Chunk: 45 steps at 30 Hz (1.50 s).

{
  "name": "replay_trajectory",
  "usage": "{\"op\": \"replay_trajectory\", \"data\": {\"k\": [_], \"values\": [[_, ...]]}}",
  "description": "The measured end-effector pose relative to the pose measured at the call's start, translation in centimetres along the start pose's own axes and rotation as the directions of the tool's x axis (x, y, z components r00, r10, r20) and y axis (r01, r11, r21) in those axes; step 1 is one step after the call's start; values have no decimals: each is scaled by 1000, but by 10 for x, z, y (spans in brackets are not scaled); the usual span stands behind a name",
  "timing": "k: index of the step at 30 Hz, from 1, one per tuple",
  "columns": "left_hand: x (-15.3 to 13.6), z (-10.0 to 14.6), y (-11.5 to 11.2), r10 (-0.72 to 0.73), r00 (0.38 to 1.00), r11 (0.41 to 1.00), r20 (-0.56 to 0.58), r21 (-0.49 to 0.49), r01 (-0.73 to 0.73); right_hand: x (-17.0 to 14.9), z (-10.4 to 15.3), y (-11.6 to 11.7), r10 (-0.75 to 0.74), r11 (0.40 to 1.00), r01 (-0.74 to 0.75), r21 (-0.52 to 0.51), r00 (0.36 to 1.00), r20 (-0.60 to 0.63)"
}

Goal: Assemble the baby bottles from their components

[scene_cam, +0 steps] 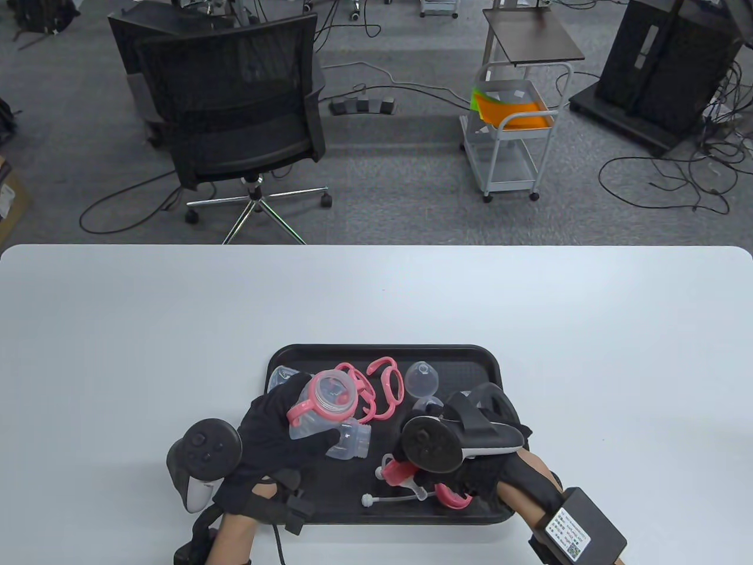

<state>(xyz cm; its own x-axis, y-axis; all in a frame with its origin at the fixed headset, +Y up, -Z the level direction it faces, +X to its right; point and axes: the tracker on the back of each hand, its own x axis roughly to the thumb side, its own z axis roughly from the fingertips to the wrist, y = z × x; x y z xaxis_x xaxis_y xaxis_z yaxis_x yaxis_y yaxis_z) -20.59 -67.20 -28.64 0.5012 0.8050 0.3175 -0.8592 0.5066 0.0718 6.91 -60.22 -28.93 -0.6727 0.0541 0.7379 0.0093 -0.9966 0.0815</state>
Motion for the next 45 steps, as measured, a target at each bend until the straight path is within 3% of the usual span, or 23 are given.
{"op": "replay_trajectory", "data": {"k": [8,13,21,25,28,34,38,45], "values": [[-3,0,2,27,1000,999,-12,18,-27,-8,10,-20,-204,966,216,-140,974,94],[-3,-1,2,29,999,999,-15,19,-29,-21,18,-32,-326,905,347,-245,937,122],[-2,-2,-1,-13,999,1000,-29,-4,13,-43,36,-47,-472,775,458,-436,878,84],[0,-2,-6,-58,998,998,-25,-31,58,-48,46,-54,-596,639,555,-532,795,114],[2,-2,-7,-88,996,995,-22,-46,87,-49,52,-56,-642,570,576,-586,757,121],[6,-4,-13,-173,985,979,-15,-113,170,-50,58,-59,-711,477,627,-616,687,148],[12,-4,-22,-271,962,947,11,-174,269,-46,59,-60,-751,413,702,-580,623,219],[23,-2,-31,-365,929,905,67,-208,370,-36,61,-62,-751,397,724,-564,610,253]]}}
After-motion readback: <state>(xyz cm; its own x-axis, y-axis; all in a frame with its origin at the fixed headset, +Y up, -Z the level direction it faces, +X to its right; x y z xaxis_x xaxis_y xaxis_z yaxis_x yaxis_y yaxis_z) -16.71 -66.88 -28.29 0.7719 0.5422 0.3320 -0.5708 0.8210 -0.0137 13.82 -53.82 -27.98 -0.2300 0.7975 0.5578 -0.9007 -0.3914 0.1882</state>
